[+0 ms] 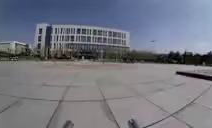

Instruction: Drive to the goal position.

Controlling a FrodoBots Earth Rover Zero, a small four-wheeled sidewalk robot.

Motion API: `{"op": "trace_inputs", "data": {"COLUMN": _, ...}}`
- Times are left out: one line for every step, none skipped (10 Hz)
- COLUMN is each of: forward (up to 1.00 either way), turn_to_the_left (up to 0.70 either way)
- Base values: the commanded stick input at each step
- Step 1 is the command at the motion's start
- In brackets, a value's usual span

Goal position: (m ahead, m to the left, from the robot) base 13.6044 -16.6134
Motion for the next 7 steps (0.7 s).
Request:
{"op": "trace_inputs", "data": {"forward": 1.0, "turn_to_the_left": -0.4}}
{"op": "trace_inputs", "data": {"forward": 1.0, "turn_to_the_left": -0.4}}
{"op": "trace_inputs", "data": {"forward": 1.0, "turn_to_the_left": -0.09}}
{"op": "trace_inputs", "data": {"forward": 1.0, "turn_to_the_left": 0.0}}
{"op": "trace_inputs", "data": {"forward": 1.0, "turn_to_the_left": 0.0}}
{"op": "trace_inputs", "data": {"forward": 1.0, "turn_to_the_left": 0.0}}
{"op": "trace_inputs", "data": {"forward": 1.0, "turn_to_the_left": 0.0}}
